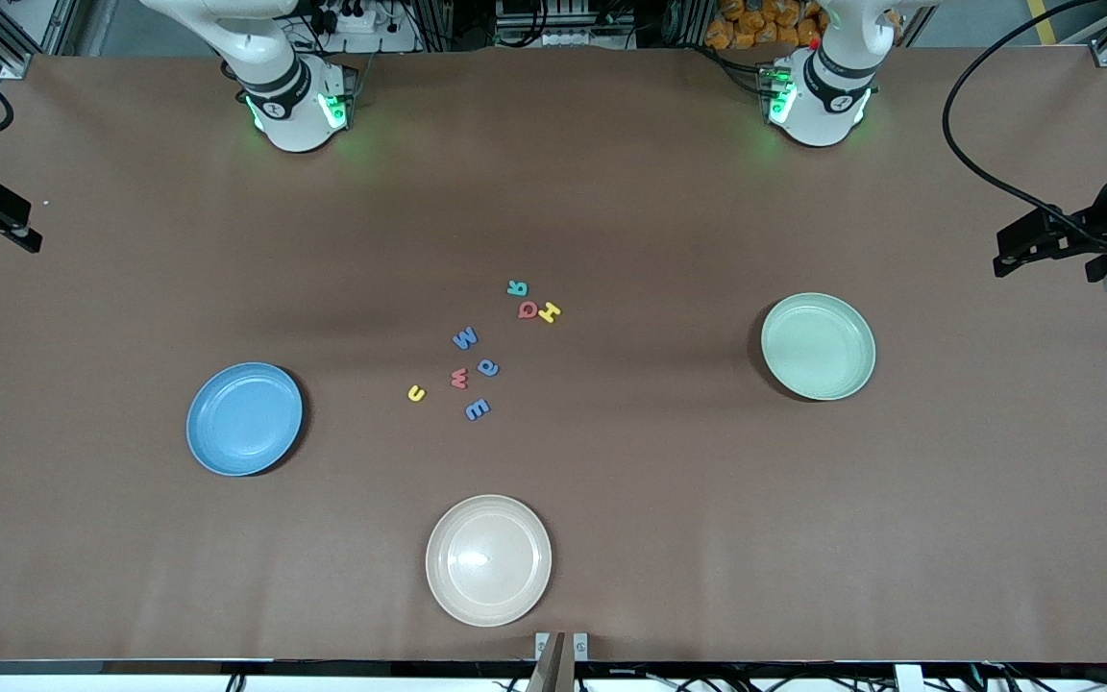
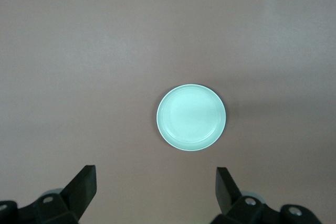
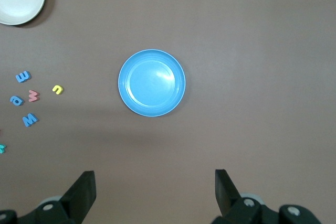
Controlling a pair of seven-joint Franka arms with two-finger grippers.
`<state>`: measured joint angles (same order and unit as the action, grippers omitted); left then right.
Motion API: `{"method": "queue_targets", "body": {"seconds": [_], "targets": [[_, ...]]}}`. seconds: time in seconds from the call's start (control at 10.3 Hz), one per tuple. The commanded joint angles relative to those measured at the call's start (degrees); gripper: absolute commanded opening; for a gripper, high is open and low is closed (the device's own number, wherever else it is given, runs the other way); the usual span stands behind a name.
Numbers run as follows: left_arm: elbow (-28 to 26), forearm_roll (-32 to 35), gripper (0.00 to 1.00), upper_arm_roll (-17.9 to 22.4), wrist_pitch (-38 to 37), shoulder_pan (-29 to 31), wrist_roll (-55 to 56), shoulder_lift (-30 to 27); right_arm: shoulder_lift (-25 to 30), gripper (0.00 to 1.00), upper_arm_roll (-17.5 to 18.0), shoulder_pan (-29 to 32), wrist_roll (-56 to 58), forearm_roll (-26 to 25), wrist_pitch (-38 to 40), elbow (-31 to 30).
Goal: Sort upper and lower case letters into plates
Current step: 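Reach the left gripper to the yellow H while the right gripper nears the blue plate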
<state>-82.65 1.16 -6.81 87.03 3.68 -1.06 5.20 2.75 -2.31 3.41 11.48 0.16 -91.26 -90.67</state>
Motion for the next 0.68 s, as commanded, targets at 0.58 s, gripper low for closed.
{"method": "queue_targets", "body": {"seconds": [0.58], "targets": [[-1.02,-3.35,1.00,-0.83,-4.03,-0.33,-1.04,-0.19,-0.46,1.00,1.08,0.98,-0.84,0.10,0.82,1.11]]}}
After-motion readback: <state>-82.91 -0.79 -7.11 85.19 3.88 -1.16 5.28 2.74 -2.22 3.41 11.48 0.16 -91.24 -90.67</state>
